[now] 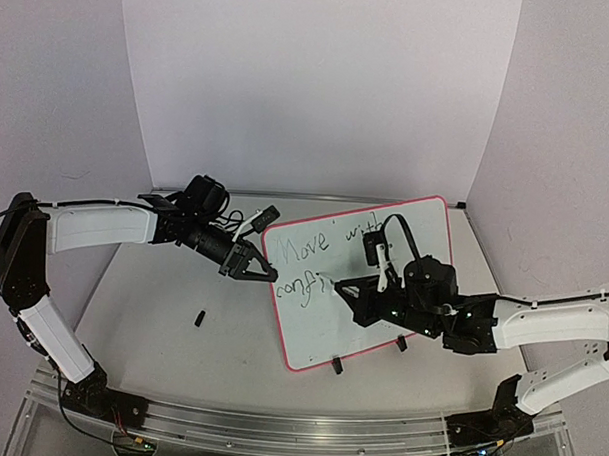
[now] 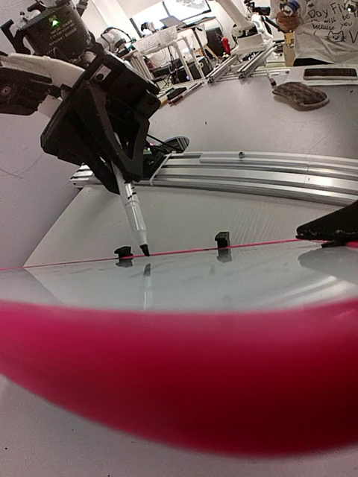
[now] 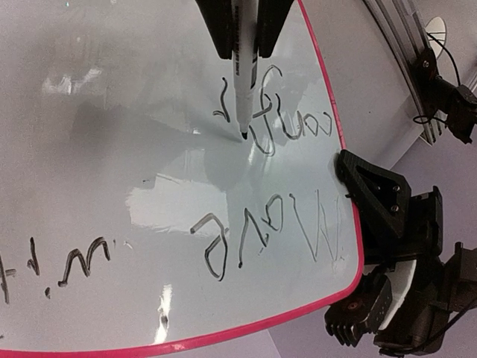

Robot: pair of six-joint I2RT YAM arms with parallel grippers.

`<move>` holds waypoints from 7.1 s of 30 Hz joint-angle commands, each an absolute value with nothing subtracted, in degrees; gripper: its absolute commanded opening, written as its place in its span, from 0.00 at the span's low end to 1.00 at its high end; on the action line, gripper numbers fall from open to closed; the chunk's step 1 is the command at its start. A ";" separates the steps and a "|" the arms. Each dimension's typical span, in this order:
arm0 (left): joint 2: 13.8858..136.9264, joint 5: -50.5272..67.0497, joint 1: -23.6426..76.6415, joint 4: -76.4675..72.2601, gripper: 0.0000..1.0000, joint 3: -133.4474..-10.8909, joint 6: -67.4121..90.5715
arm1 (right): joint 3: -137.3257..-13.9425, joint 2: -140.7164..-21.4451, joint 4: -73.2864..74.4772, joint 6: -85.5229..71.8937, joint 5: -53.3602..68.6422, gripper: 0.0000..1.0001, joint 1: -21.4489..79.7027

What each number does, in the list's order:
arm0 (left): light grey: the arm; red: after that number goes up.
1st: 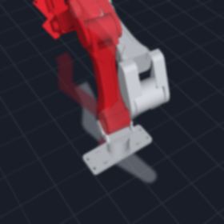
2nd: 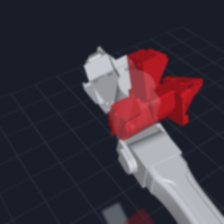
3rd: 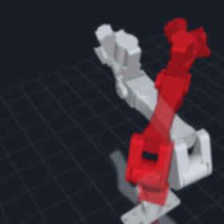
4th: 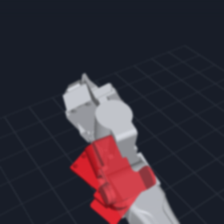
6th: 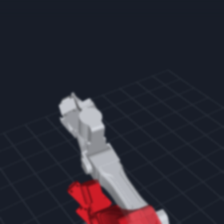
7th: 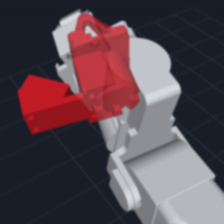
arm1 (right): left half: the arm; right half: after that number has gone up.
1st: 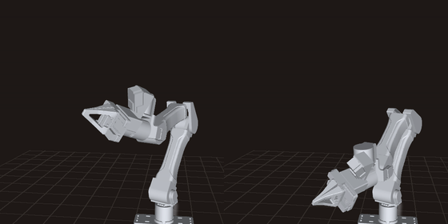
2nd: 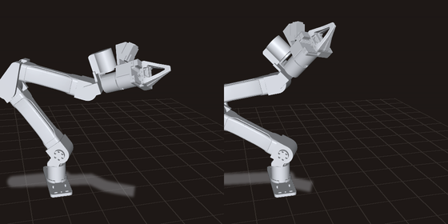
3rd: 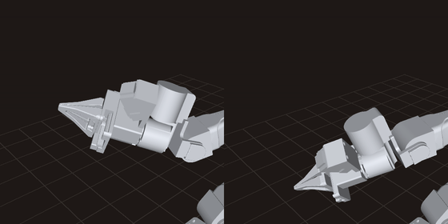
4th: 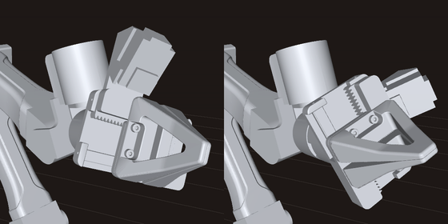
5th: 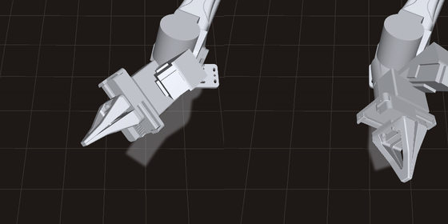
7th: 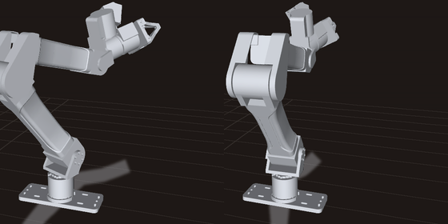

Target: Write a sentence on the whiteboard

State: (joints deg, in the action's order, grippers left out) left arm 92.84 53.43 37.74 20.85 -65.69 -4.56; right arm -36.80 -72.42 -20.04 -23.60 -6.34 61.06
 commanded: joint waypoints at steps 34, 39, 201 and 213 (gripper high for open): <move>92.87 52.43 39.99 23.95 0.00 -67.16 -9.04 | -38.14 -74.32 -21.77 -22.33 -9.16 0.00 61.20; 92.89 52.38 39.99 24.06 0.00 -67.24 -9.06 | -37.21 -70.66 -21.69 -21.10 -7.12 0.00 61.24; 93.44 51.86 40.61 24.78 0.00 -67.73 -9.64 | -29.52 -62.78 -18.74 -26.83 -3.94 0.00 52.12; 93.36 51.78 40.65 24.88 0.00 -67.72 -9.59 | -29.92 -61.54 -16.41 -26.89 -8.66 0.00 52.12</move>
State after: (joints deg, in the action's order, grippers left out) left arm 92.84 52.21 38.63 21.15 -66.43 -4.51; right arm -27.99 -61.97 -17.34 -27.09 -3.14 52.56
